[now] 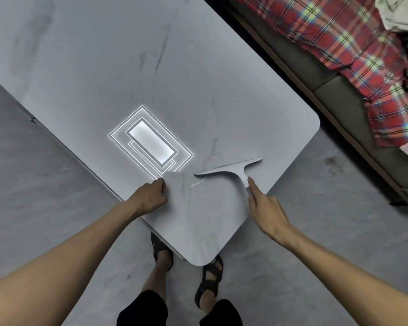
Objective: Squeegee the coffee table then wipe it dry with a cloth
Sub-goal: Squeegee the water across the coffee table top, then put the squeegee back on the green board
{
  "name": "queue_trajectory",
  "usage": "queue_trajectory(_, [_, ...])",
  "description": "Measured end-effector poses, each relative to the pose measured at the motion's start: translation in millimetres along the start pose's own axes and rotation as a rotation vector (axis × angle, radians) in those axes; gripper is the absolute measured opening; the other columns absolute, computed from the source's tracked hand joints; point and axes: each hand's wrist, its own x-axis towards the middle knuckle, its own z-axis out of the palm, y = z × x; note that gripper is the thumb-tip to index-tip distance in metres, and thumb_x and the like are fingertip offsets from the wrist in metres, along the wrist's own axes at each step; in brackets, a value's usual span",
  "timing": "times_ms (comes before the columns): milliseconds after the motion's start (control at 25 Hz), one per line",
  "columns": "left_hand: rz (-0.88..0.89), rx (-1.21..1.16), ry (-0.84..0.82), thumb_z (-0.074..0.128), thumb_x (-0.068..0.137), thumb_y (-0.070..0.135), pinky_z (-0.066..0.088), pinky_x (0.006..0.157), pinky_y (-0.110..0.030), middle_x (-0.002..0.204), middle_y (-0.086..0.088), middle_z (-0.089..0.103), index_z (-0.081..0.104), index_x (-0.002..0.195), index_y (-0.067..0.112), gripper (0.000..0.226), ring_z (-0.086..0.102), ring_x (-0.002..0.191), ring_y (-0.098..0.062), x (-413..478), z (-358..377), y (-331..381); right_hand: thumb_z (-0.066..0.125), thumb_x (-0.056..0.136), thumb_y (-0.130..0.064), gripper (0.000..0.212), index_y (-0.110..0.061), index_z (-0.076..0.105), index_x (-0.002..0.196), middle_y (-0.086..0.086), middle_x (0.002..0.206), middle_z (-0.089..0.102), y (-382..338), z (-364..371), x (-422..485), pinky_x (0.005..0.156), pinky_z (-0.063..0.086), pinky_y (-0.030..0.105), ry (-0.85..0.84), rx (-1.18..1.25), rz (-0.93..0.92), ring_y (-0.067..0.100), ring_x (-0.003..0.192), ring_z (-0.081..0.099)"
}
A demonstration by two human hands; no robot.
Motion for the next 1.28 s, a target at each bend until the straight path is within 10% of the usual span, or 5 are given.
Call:
queue_trajectory(480, [-0.064, -0.245, 0.226, 0.052, 0.084, 0.016, 0.043, 0.067, -0.032, 0.089, -0.006, 0.066, 0.059, 0.091, 0.01, 0.011, 0.055, 0.078, -0.02, -150.7, 48.5, 47.7, 0.034, 0.102, -0.029, 0.042, -0.036, 0.031, 0.143, 0.008, 0.077, 0.061, 43.3, -44.7, -100.7, 0.062, 0.046, 0.037, -0.017, 0.067, -0.206, 0.028, 0.065, 0.053])
queue_trajectory(640, [-0.023, -0.625, 0.235, 0.058, 0.087, 0.017, 0.049, 0.069, -0.03, 0.088, -0.005, 0.071, 0.062, 0.082, 0.014, 0.007, 0.068, 0.075, -0.018, -242.9, 87.4, 78.0, 0.046, 0.097, -0.019, 0.016, -0.016, 0.054, 0.084, 0.004, 0.075, 0.057, 1.9, -45.9, -168.2, 0.057, 0.04, 0.024, -0.27, 0.65, -0.038, 0.013, 0.059, 0.049])
queue_trajectory(800, [-0.01, -0.972, 0.228, 0.06, 0.088, 0.024, 0.052, 0.059, -0.02, 0.081, -0.006, 0.074, 0.061, 0.083, 0.017, 0.009, 0.07, 0.065, -0.013, -348.7, 130.7, 72.1, 0.056, 0.094, -0.011, 0.011, -0.009, 0.066, 0.092, 0.004, 0.087, 0.062, -50.6, -26.7, -238.2, 0.069, 0.041, 0.026, -0.691, 1.027, 0.201, 0.015, 0.076, 0.053])
queue_trajectory(1001, [-0.078, -1.226, 0.319, 0.071, 0.071, 0.048, 0.055, 0.067, -0.026, 0.082, -0.005, 0.075, 0.065, 0.084, 0.017, 0.034, 0.071, 0.071, -0.016, -481.0, 207.5, 27.4, 0.054, 0.095, -0.008, 0.019, -0.011, 0.054, 0.076, 0.0, 0.052, 0.046, -111.0, 39.4, -344.7, 0.041, 0.027, 0.018, -0.966, 0.787, 0.038, 0.008, 0.041, 0.038])
queue_trajectory(1281, [-0.218, -1.437, 0.572, 0.074, 0.081, 0.007, 0.056, 0.063, -0.021, 0.073, -0.008, 0.069, 0.064, 0.102, -0.006, 0.027, 0.066, 0.063, -0.013, -665.3, 394.6, -20.8, 0.063, 0.092, -0.007, 0.026, -0.015, 0.045, 0.074, 0.005, 0.065, 0.044, -98.8, 174.4, -547.8, 0.044, 0.033, 0.017, -1.035, 0.383, -0.151, 0.012, 0.053, 0.038])
